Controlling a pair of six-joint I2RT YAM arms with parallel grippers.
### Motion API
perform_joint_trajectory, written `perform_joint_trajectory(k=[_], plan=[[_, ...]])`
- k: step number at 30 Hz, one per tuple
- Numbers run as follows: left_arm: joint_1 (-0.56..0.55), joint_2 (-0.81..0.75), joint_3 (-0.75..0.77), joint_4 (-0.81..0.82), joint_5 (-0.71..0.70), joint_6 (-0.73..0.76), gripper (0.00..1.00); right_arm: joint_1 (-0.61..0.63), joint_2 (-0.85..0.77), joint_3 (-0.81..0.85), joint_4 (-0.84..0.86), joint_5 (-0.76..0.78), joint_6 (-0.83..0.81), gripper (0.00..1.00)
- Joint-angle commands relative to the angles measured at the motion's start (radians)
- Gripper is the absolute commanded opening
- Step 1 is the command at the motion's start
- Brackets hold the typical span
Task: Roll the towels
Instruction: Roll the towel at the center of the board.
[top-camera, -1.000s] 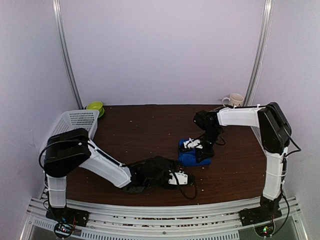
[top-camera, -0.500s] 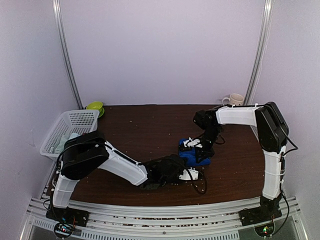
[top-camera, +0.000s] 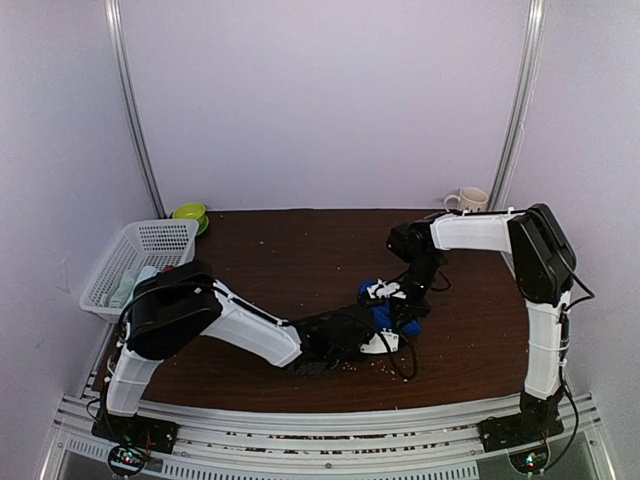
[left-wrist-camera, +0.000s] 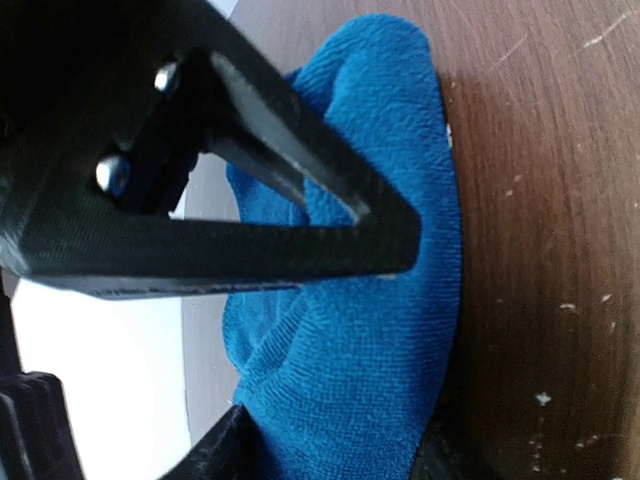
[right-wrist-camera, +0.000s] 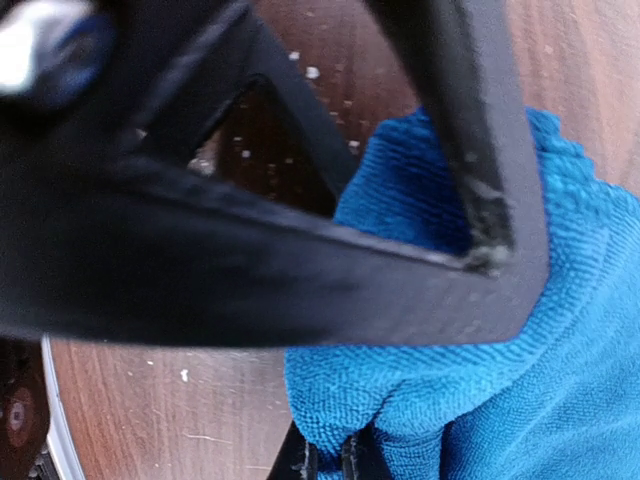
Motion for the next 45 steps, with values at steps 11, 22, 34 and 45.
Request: perform_joint_trajectory(k=[11, 22, 34, 45], plan=[[0.012, -0.003, 0.033, -0.290, 0.109, -0.074, 0.00, 0.026, 0.012, -0.057, -0.066, 0.018, 0.003, 0.08], [0.013, -0.024, 0.221, -0.702, 0.370, -0.310, 0.00, -0.019, -0.360, -0.229, 0.174, 0.191, 0.140, 0.49], [0.012, 0.104, 0.514, -1.079, 0.511, -0.555, 0.00, -0.145, -0.930, -0.708, 0.525, 0.429, 0.039, 0.70], [0.089, 0.220, 0.716, -1.201, 0.798, -0.787, 0.00, -0.145, -1.319, -1.086, 0.579, 0.354, -0.248, 0.76]])
